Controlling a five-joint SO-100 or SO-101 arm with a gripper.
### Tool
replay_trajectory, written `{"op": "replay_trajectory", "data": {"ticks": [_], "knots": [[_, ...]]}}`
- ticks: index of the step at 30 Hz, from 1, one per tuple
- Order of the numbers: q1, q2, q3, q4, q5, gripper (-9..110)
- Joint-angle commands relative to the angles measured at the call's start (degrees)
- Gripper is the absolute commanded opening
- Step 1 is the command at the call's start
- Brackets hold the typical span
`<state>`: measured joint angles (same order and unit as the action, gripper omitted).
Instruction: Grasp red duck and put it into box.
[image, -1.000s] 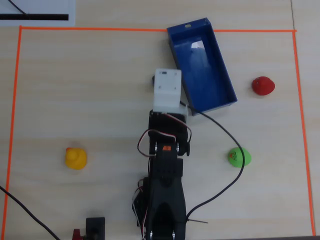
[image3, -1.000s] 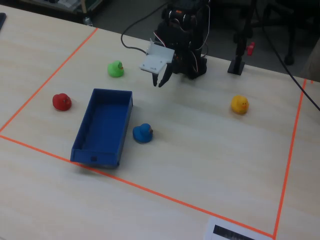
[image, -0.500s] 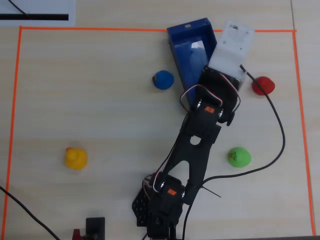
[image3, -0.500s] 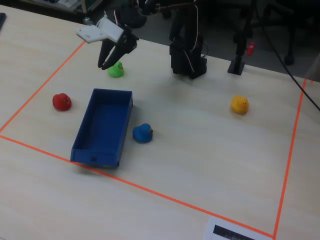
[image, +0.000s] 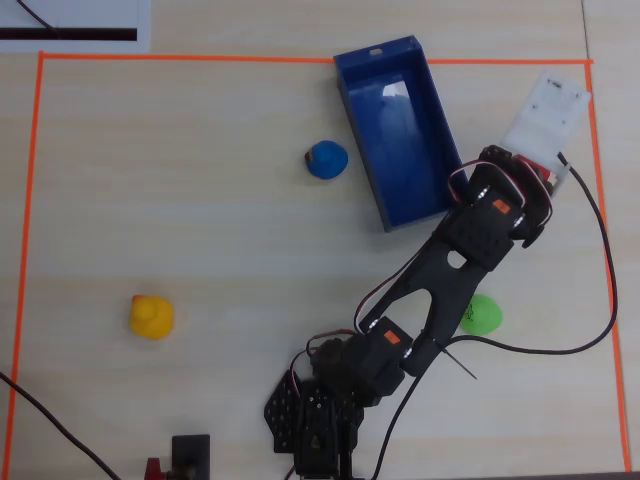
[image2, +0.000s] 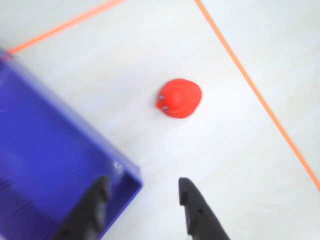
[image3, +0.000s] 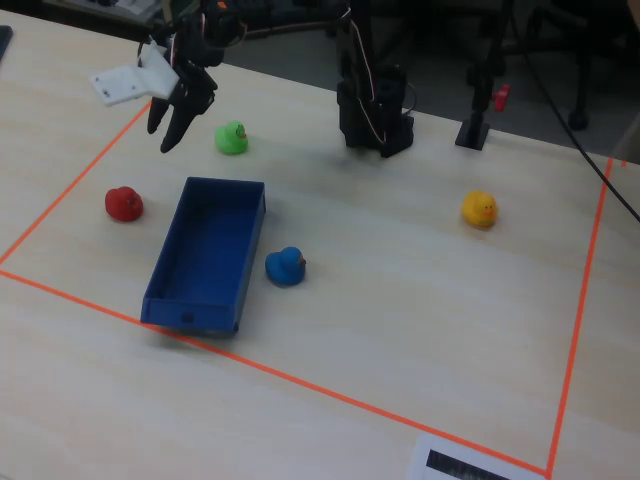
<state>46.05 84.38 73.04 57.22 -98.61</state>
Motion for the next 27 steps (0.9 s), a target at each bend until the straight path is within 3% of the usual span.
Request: {"op": "replay_trajectory", "data": {"ticks": [1, 27], "knots": [[1.85, -5.45, -7.56, -3.25, -0.44, 24], [5.27, -36.83, -30.94, -9.76, -2.11, 29]]}}
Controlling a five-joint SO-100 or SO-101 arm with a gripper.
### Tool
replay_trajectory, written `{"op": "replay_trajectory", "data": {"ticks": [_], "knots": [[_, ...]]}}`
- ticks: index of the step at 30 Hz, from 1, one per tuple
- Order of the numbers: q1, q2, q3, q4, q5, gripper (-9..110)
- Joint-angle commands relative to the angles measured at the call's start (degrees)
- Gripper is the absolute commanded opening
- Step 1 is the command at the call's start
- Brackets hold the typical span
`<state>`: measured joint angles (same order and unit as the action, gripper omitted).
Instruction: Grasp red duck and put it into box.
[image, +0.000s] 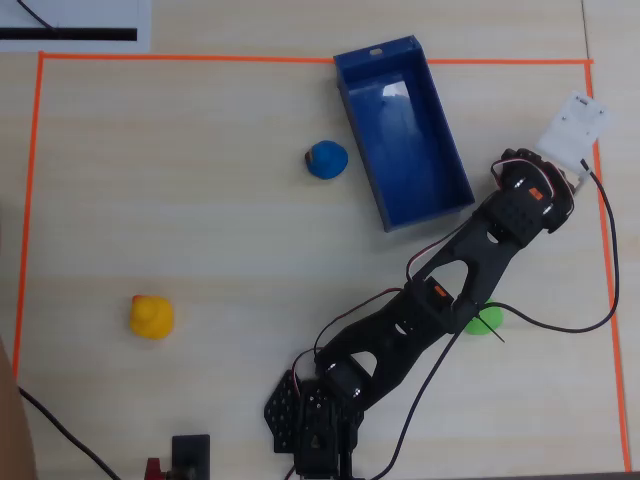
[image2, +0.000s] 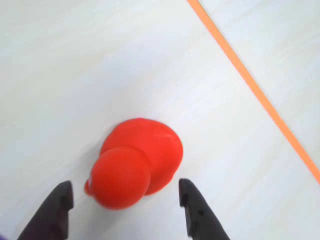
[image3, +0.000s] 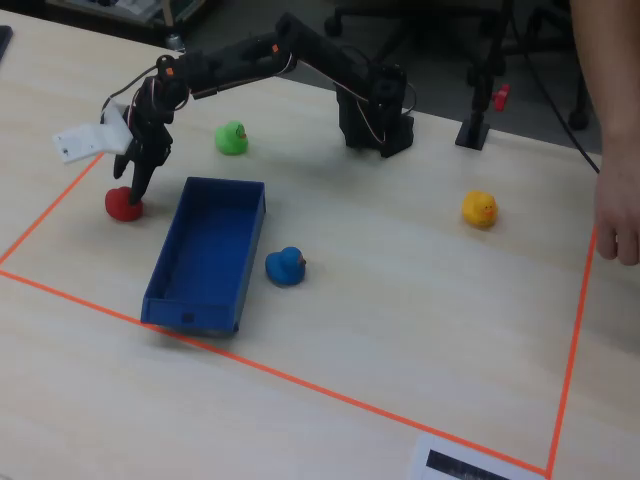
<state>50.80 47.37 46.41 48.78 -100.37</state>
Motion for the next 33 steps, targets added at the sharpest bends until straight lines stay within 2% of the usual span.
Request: {"op": "replay_trajectory", "data": {"ticks": [1, 18, 20, 23, 29, 33], "knots": [[0.53, -0.35, -4.83, -1.32, -0.35, 29], [-1.93, -8.0, -9.93, -0.44, -0.79, 25], [-1.93, -8.44, -10.28, -0.53, -1.32, 18], [-1.93, -8.79, -10.63, -1.32, -1.41, 0], [-1.23, -6.24, -10.99, -0.97, -0.62, 0], [-2.2, 1.49, -13.1, 3.43, 5.27, 0]]}}
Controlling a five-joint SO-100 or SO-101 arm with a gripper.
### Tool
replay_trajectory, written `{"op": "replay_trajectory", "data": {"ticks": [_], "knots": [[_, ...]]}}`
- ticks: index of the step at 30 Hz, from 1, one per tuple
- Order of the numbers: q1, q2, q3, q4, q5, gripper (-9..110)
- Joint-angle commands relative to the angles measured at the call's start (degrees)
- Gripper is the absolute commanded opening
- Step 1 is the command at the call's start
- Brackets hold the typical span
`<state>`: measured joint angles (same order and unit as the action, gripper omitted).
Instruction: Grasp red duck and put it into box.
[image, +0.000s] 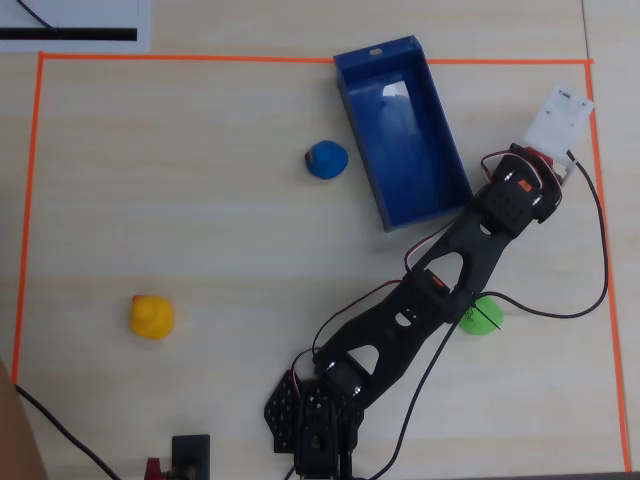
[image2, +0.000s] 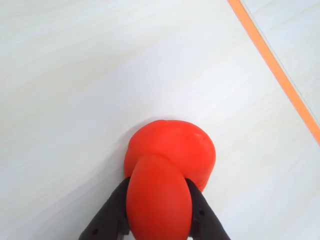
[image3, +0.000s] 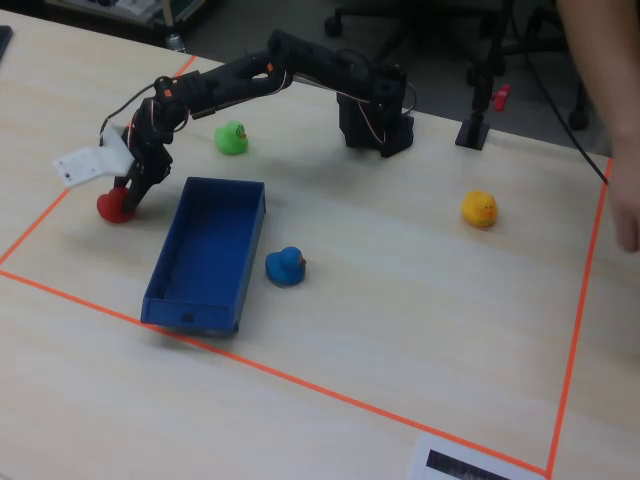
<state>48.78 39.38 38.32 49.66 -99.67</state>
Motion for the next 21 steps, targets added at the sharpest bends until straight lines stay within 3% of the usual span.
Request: {"op": "replay_trajectory", "data": {"ticks": [1, 6, 10, 14, 21], "knots": [[-0.79, 10.99, -7.56, 5.27, 6.59, 0], [-4.31, 18.28, -19.25, 21.88, 14.33, 0], [-7.73, 26.19, -17.4, 30.76, 15.29, 0], [-11.16, 37.62, 1.14, 32.26, 11.78, 0], [-16.08, 55.72, 37.27, 24.08, 8.53, 0]]}}
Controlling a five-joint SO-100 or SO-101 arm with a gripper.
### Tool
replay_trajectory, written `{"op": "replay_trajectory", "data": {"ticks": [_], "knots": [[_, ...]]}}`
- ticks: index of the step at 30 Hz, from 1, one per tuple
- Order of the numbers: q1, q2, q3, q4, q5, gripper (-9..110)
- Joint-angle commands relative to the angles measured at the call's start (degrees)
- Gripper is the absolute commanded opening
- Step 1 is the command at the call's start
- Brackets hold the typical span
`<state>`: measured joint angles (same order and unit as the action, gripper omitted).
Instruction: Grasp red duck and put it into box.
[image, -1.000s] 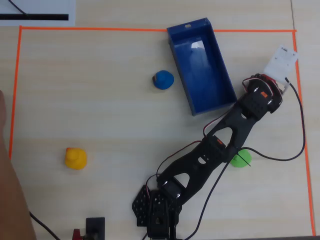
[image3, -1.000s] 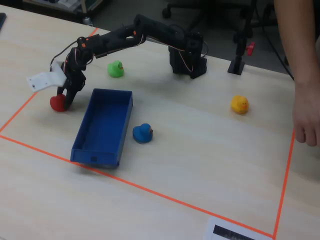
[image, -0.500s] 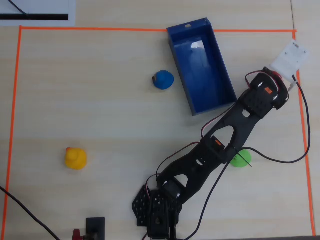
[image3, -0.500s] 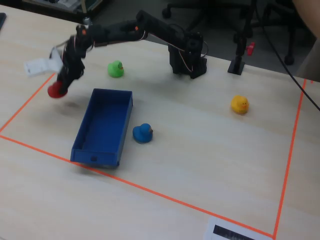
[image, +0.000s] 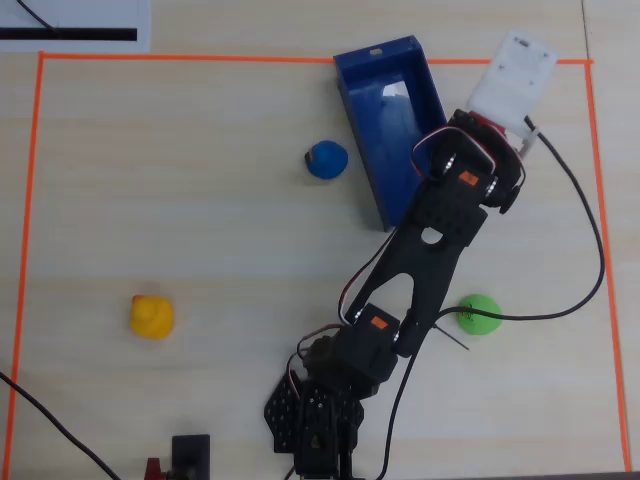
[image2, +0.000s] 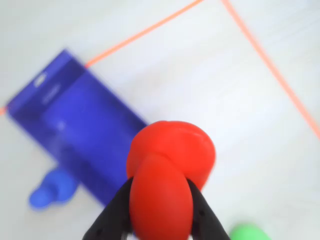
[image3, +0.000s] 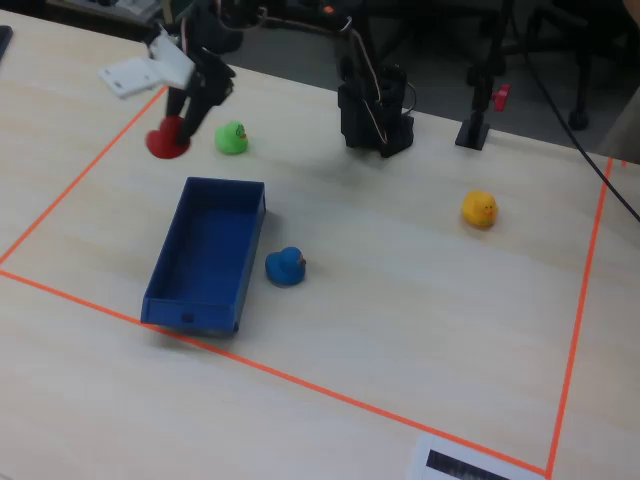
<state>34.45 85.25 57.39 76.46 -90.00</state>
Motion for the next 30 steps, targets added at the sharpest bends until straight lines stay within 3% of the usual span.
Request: {"op": "replay_trajectory", "data": {"ticks": [1, 10, 30], "knots": [[-2.55, 11.34, 21.53, -3.78, -1.23, 0], [-8.7, 12.57, 32.17, -10.37, -0.18, 0], [-7.38, -7.38, 19.25, -16.96, -2.11, 0]]}}
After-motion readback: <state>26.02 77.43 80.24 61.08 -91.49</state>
